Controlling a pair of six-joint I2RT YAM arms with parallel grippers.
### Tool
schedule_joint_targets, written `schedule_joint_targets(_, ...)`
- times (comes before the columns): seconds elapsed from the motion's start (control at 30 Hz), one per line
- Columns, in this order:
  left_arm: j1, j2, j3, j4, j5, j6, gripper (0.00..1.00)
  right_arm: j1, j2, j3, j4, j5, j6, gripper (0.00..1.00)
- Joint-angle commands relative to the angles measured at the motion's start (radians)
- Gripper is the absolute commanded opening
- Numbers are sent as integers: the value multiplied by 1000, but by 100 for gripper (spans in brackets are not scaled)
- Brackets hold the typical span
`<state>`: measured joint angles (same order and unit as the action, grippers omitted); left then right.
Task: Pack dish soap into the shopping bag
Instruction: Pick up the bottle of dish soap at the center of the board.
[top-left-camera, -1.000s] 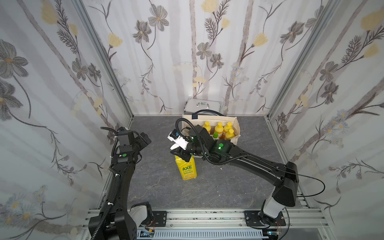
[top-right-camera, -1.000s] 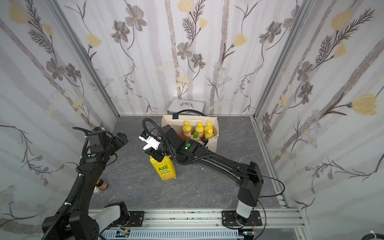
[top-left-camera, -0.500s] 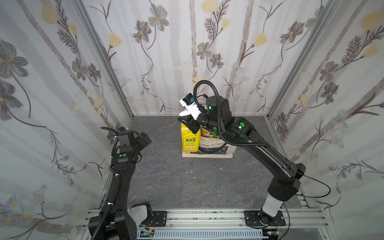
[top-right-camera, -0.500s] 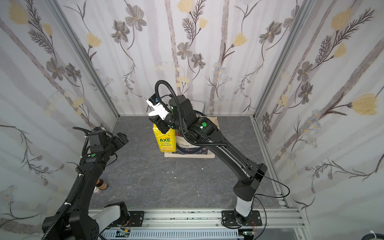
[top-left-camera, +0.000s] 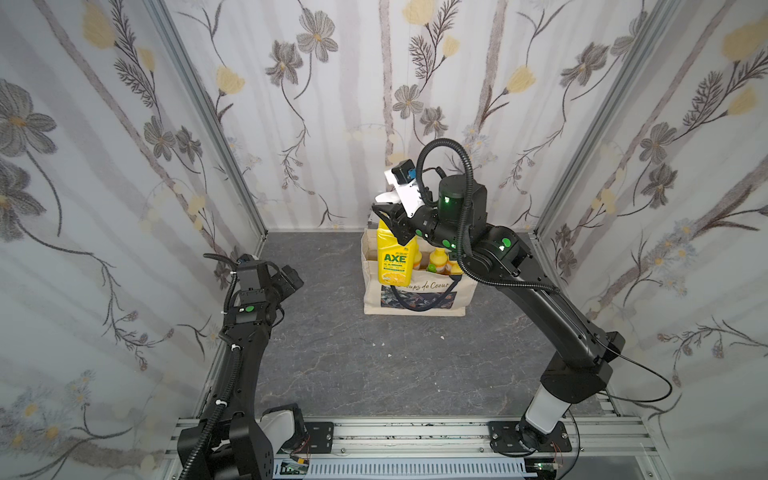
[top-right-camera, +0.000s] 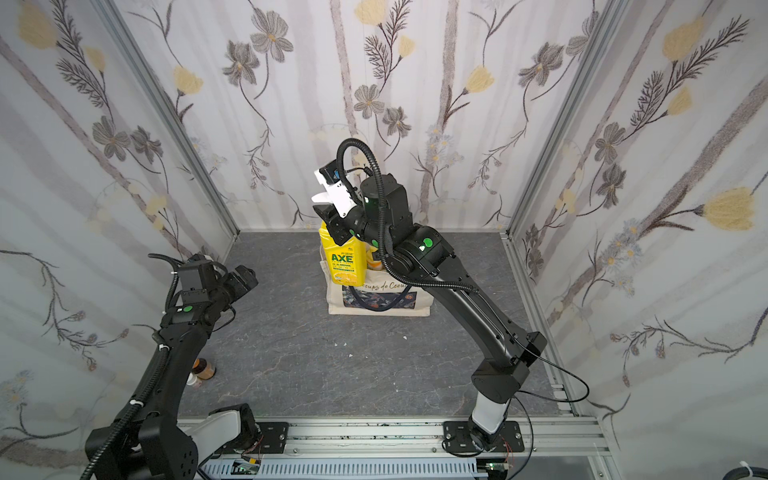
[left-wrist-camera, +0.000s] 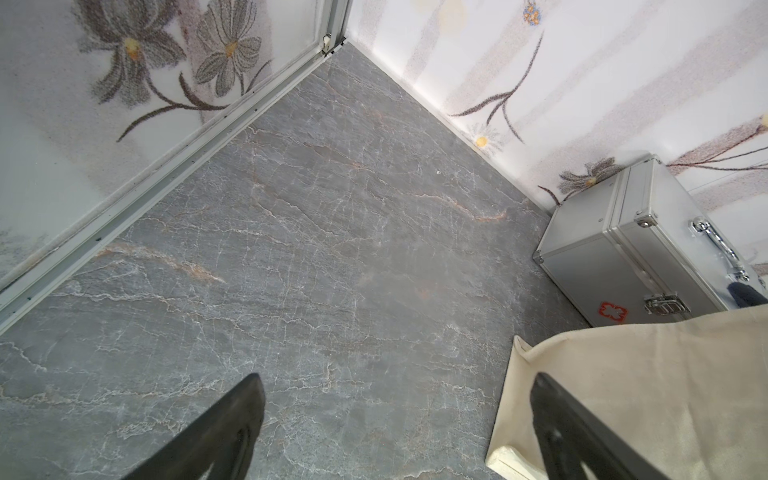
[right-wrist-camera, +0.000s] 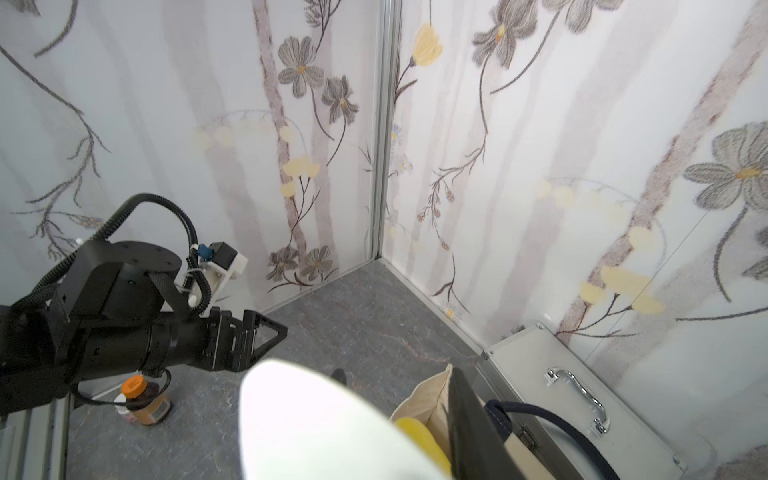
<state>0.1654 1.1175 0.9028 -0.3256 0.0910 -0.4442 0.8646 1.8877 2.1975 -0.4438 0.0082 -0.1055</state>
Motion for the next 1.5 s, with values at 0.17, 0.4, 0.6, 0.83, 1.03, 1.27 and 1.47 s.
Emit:
schedule_joint_targets(0.17,0,5,5,36,7,1,100,-12,-21,21,337,99,-50,0)
schedule_joint_targets(0.4,0,4,5,41,26,-11,100,-35,35,21,379,130,-76,0)
schedule_joint_targets(0.6,0,7,-4,51,46,-18,100,-36,92,21,445,137,-102,0)
schedule_joint_targets(0.83,0,10,-11,68,62,-26,100,-41,138,20,492,147,-127,0)
schedule_joint_targets(1.03,0,20,-16,73,60,-23,100,-53,178,25,511,116,-120,0)
schedule_joint_targets(1.27,0,26,-19,80,62,-22,100,-55,237,24,507,98,-100,0)
schedule_joint_targets(1.47,0,27,-21,82,59,-19,100,-55,250,25,519,72,-82,0)
